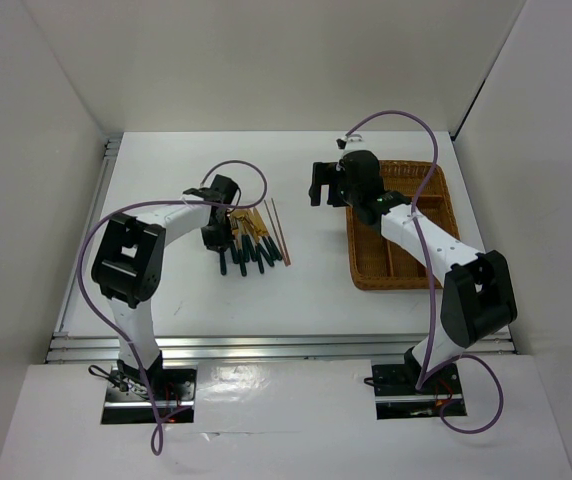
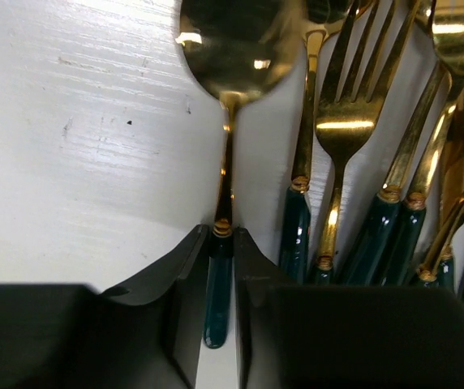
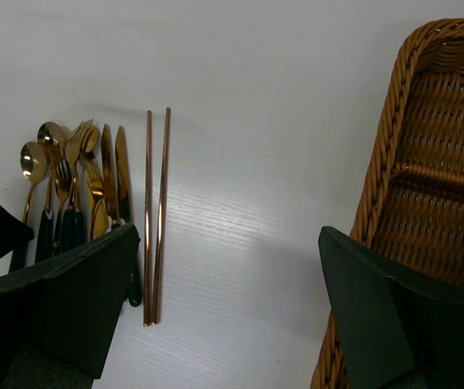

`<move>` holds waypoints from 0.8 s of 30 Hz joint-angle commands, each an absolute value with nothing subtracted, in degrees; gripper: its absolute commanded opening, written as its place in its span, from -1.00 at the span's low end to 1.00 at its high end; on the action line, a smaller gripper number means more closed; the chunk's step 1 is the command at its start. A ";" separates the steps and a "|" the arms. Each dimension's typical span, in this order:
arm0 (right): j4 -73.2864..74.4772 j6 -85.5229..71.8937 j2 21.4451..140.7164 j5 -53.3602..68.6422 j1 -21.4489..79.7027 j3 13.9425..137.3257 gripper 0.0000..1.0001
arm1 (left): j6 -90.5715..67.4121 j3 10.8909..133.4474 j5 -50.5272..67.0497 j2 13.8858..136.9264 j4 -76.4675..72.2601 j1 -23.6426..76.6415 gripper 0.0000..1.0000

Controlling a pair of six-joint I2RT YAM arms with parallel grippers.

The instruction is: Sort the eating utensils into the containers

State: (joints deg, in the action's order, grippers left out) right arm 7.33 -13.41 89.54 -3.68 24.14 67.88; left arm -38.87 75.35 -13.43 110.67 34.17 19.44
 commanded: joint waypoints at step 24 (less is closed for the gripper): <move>-8.41 -15.20 90.52 22.40 30.76 65.57 1.00 | -44.03 72.69 -17.23 88.34 28.75 17.23 -0.56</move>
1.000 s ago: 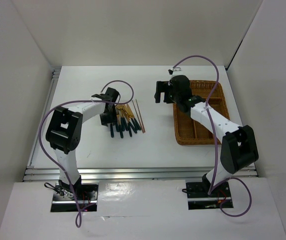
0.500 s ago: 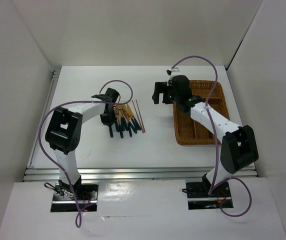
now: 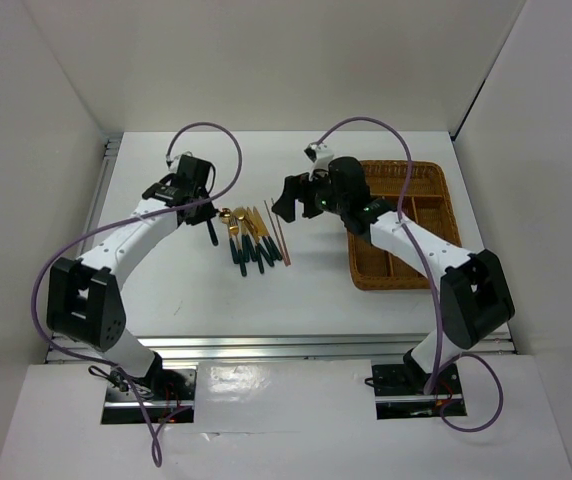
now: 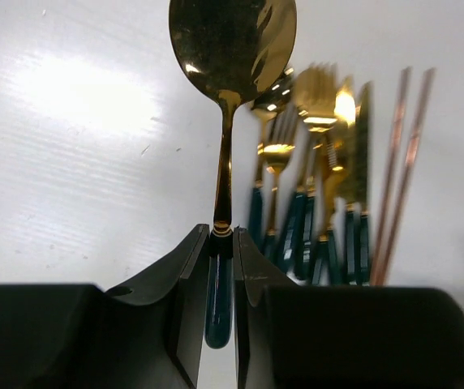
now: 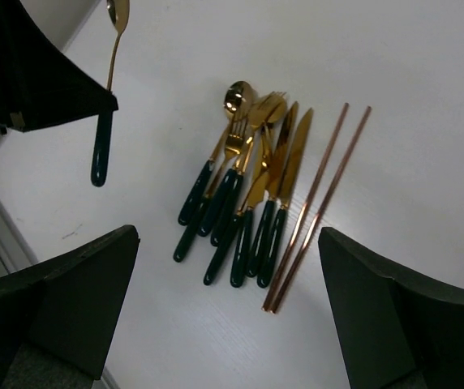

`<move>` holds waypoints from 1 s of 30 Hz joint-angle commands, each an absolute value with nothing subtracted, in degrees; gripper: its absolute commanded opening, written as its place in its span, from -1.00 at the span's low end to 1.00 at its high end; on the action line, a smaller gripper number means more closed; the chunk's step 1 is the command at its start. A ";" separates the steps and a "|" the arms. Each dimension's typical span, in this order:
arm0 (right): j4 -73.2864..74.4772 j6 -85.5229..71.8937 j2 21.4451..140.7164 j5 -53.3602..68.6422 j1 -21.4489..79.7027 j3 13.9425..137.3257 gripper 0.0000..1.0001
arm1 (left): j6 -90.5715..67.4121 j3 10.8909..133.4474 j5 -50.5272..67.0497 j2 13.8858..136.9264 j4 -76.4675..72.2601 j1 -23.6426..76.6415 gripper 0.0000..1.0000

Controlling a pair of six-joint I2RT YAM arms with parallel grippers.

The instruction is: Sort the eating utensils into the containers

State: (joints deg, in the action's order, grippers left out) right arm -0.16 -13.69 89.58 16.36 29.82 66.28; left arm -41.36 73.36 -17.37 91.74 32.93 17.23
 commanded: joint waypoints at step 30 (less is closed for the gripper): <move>-13.62 -16.08 105.37 18.02 41.75 76.55 1.00 | -47.46 68.29 -1.06 83.85 14.85 17.23 -0.44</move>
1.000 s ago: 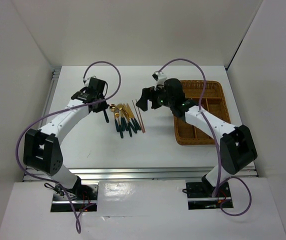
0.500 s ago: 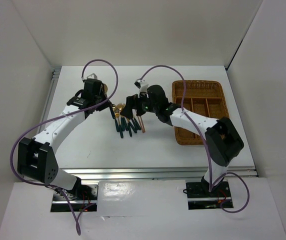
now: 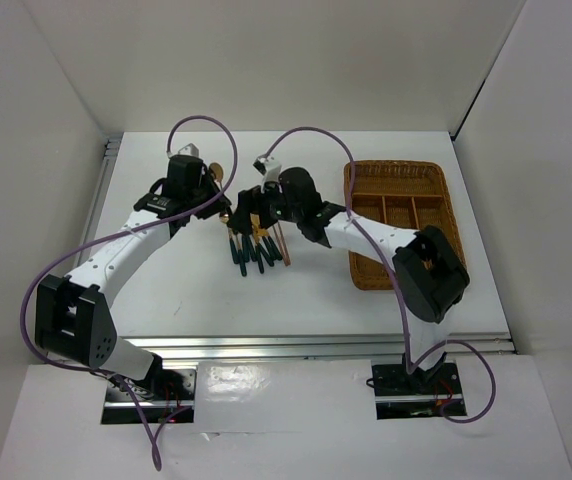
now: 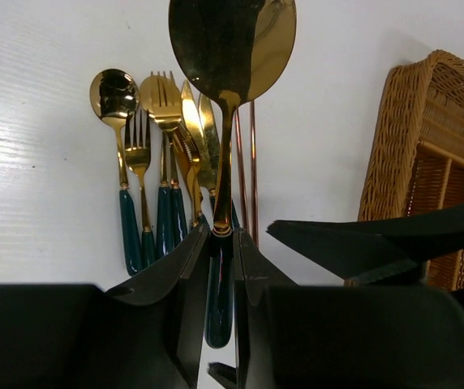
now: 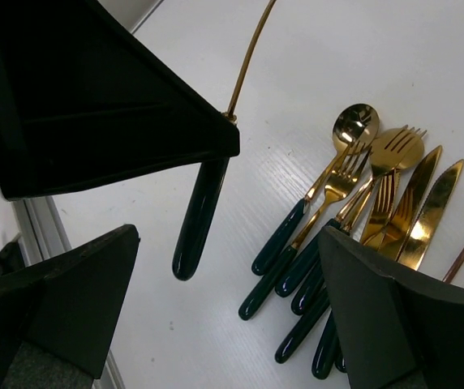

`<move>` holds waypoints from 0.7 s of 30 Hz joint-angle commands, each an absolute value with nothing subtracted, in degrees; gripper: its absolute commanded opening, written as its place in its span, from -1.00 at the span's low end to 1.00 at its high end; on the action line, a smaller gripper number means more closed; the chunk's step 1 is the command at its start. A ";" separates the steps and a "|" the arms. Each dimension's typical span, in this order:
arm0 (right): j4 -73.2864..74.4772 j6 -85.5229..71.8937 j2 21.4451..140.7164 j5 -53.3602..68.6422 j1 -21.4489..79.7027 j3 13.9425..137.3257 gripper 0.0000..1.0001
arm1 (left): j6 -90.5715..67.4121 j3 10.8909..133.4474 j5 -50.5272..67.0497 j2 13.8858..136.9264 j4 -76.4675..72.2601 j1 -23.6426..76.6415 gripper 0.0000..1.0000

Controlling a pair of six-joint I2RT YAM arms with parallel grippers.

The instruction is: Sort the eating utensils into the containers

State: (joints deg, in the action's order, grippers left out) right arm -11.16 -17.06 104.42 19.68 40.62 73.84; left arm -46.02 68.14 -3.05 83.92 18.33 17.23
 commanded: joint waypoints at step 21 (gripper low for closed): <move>-11.96 -16.61 108.72 14.33 42.28 79.01 -0.89 | -49.13 65.65 2.90 83.85 11.60 19.33 -0.39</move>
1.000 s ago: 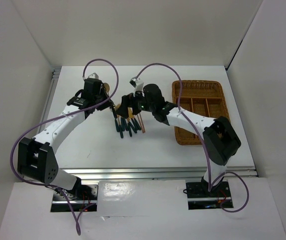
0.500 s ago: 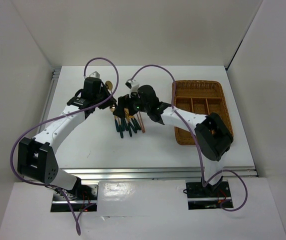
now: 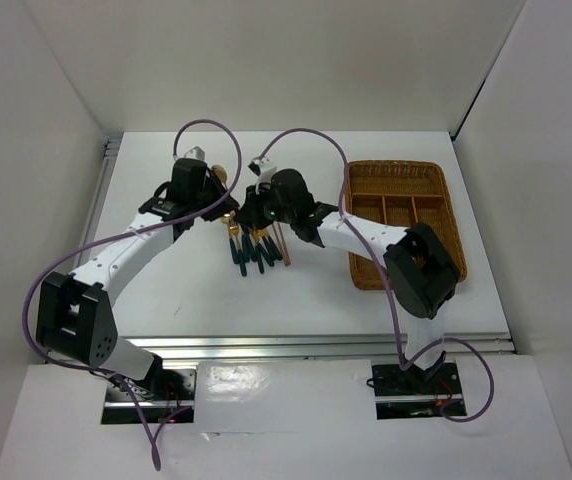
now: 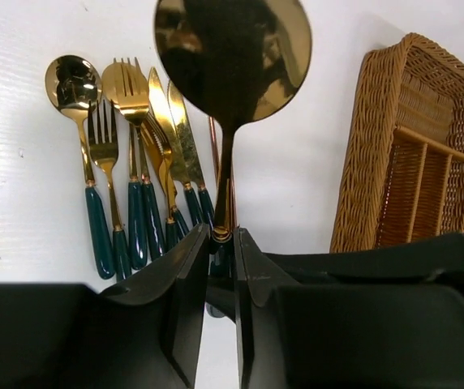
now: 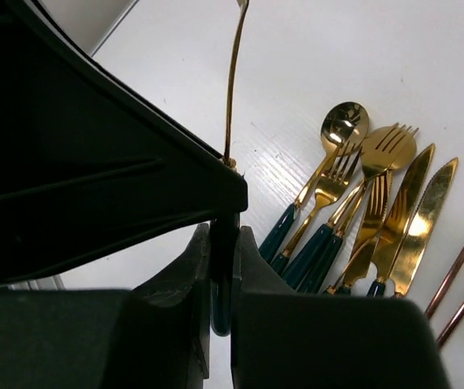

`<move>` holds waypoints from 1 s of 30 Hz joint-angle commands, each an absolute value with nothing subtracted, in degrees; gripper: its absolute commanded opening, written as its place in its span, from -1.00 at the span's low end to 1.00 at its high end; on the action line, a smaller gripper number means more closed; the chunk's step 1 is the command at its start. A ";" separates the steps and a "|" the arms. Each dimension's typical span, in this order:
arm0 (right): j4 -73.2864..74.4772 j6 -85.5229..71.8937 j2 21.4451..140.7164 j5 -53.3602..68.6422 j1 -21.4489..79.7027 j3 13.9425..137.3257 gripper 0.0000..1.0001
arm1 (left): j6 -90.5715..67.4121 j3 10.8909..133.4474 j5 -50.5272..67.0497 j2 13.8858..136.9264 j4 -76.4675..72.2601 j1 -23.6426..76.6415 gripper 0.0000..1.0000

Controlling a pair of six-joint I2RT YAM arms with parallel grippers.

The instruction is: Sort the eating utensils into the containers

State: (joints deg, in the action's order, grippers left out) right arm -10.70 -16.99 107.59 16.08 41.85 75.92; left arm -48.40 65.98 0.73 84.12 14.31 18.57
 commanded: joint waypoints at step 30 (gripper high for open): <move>21.87 -19.69 77.26 -12.56 23.64 53.88 -1.00 | -34.89 69.96 -1.59 84.63 23.20 11.95 0.99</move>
